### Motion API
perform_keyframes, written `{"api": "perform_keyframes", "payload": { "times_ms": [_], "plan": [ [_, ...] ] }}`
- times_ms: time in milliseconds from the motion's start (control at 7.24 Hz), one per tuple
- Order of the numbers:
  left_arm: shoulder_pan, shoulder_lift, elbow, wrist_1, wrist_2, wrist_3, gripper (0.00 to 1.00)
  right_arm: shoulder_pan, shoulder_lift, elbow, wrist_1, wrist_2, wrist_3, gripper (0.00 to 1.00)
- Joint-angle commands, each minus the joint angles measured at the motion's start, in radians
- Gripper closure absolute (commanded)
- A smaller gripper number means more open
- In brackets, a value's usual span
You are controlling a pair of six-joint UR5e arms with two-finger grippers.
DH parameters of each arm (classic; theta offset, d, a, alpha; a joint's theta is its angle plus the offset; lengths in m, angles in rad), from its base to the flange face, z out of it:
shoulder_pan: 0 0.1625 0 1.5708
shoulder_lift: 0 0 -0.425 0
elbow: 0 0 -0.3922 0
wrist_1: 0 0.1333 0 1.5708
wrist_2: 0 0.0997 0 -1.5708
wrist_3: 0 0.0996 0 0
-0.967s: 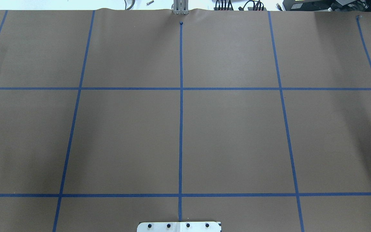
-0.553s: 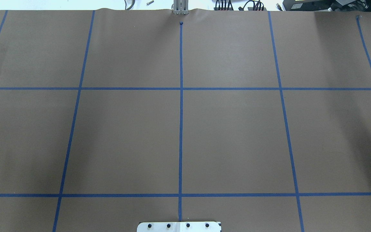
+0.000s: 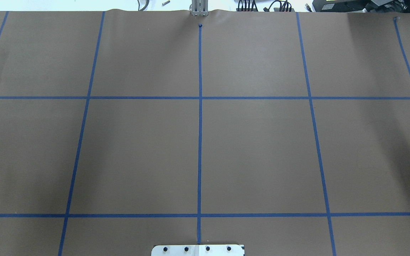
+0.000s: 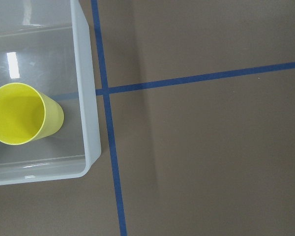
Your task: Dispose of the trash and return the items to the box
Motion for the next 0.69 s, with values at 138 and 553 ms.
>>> {"api": "perform_keyframes", "payload": {
  "times_ms": [138, 553],
  "plan": [
    [0.001, 0.000, 0.001, -0.002, 0.000, -0.002, 0.02, 0.001, -0.002, 0.002, -0.005, -0.008, -0.004, 0.00],
    [0.002, -0.001, 0.001, -0.002, 0.000, -0.003, 0.02, 0.001, -0.002, 0.000, -0.002, -0.025, -0.002, 0.00]
  ]
}}
